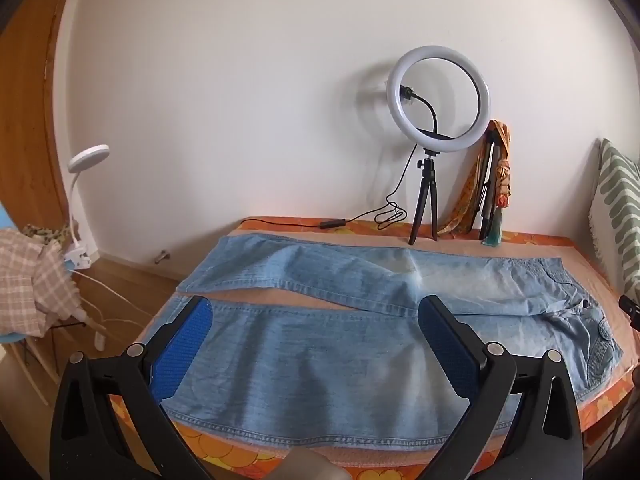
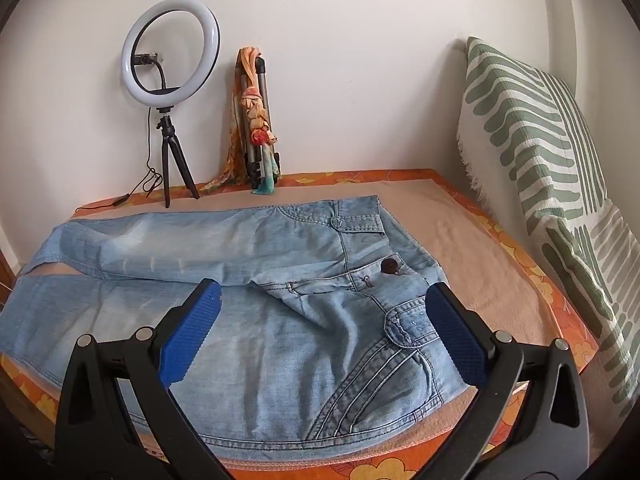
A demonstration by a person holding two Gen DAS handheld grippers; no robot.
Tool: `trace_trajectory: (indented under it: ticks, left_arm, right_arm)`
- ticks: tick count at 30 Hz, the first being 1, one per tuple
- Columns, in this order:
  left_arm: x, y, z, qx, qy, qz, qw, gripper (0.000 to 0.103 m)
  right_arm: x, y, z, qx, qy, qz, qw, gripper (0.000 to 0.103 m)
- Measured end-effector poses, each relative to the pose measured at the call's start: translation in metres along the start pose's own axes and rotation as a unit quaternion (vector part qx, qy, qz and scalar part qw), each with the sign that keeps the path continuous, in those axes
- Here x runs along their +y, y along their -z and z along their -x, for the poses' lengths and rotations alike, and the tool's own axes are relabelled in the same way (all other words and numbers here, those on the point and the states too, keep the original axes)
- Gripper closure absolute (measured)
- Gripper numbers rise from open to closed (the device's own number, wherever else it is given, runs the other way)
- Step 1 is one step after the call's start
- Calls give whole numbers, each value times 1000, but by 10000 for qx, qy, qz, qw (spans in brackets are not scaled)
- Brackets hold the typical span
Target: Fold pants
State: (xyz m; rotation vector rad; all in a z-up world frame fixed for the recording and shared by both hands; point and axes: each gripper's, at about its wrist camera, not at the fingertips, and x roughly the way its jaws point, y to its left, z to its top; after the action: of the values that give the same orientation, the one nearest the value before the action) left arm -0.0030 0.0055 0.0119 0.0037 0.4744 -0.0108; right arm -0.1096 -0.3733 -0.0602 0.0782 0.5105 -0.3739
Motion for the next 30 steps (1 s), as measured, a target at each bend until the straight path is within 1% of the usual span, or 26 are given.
trace_trajectory:
  ticks: [4,30]
  left_arm:
    - [-4,1,1,-31,-38,-31,10000,1]
    - [-8,2,-1,-38,25,-80,10000,1]
  right_arm:
    - [-4,6,2,-49,-50,44,10000,0]
    - [-2,5,-1,-32,-64,25,10000,0]
